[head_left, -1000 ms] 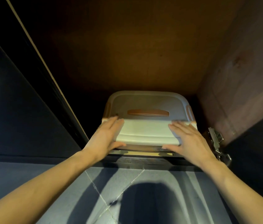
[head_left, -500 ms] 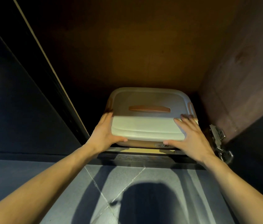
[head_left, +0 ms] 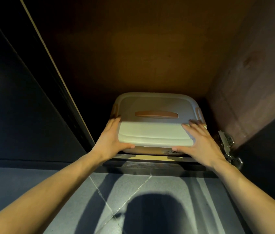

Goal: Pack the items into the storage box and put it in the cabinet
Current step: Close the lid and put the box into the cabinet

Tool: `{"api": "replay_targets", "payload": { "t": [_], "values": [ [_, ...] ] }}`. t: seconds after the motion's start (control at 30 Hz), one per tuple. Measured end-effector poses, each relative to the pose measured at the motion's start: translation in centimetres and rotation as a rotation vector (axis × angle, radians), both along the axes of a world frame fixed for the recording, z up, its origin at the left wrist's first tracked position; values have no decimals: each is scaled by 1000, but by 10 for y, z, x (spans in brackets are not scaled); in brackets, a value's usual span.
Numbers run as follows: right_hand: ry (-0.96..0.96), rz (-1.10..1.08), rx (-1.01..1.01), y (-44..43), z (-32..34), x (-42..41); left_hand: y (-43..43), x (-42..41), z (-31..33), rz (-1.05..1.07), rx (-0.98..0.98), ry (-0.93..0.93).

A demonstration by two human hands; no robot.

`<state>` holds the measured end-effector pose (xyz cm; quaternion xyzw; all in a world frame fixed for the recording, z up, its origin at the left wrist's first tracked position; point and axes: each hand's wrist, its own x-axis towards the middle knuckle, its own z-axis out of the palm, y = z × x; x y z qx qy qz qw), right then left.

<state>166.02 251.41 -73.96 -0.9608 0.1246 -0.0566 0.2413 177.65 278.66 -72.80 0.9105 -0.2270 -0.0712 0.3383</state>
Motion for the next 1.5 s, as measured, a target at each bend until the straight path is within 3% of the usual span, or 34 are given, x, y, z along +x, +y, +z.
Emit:
{"api": "replay_targets", "payload": {
  "t": [0.23, 0.4, 0.6, 0.77, 0.93, 1.1, 1.33, 1.5],
  "values": [
    [66, 19, -22, 2, 9, 0, -1, -3, 4, -28, 30, -8],
    [172, -39, 23, 5, 64, -3, -12, -10, 53, -30, 278, 93],
    [146, -18, 12, 30, 218, -16, -18, -32, 206, -142, 345, -10],
    [217, -18, 56, 56, 361, -51, 5, -63, 357, -355, 419, 110],
    [319, -59, 83, 68, 477, -106, 31, -106, 478, -387, 345, 210],
    [368, -103, 39, 52, 562, -148, 35, -127, 569, -384, 369, 159],
    [460, -257, 26, 15, 590, -221, 13, -153, 623, -309, 340, 34],
    [522, -329, 300, 13, 578, -266, -2, -170, 639, -302, 310, 35]
  ]
}}
